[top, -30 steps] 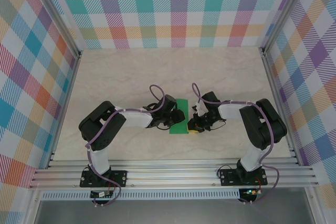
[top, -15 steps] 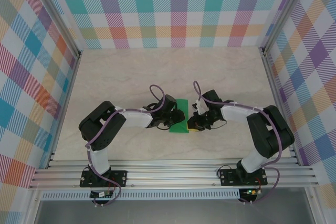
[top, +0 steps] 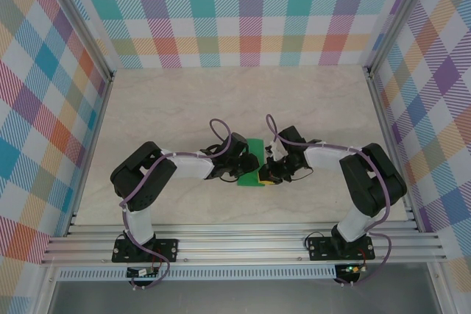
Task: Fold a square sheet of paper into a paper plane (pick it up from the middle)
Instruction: Fold the triangle a second time at the center of the table.
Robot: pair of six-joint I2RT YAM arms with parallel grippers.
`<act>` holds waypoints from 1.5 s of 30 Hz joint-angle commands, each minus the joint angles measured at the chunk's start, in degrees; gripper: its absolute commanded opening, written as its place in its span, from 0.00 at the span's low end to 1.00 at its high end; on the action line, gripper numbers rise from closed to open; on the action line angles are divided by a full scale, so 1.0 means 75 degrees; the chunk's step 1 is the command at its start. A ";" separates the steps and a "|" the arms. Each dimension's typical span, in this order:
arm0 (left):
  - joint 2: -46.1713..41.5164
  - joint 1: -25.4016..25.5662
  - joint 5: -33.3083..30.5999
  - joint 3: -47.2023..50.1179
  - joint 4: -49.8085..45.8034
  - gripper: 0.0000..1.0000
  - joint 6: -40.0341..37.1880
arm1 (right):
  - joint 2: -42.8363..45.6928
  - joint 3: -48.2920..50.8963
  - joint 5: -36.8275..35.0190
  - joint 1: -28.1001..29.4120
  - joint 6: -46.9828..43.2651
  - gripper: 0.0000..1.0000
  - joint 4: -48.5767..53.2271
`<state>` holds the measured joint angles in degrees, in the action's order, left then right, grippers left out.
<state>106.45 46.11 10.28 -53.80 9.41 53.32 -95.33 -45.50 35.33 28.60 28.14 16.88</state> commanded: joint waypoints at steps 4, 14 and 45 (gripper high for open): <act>0.0116 0.0122 0.0057 0.0114 -0.0162 0.28 0.0050 | 0.0192 -0.0160 -0.0024 0.0123 0.0236 0.12 -0.0113; 0.0103 0.0125 0.0036 0.0130 -0.0150 0.28 0.0047 | -0.0299 -0.0268 -0.1014 0.0171 0.0187 0.13 0.0078; 0.0138 0.0122 0.0048 0.0127 -0.0105 0.28 0.0098 | 0.1216 0.0373 -0.0721 0.0171 0.0249 0.09 0.0415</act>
<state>106.45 46.11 10.63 -53.80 9.41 53.47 -87.24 -41.69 27.62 29.54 28.77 20.45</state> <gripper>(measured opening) 0.280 0.091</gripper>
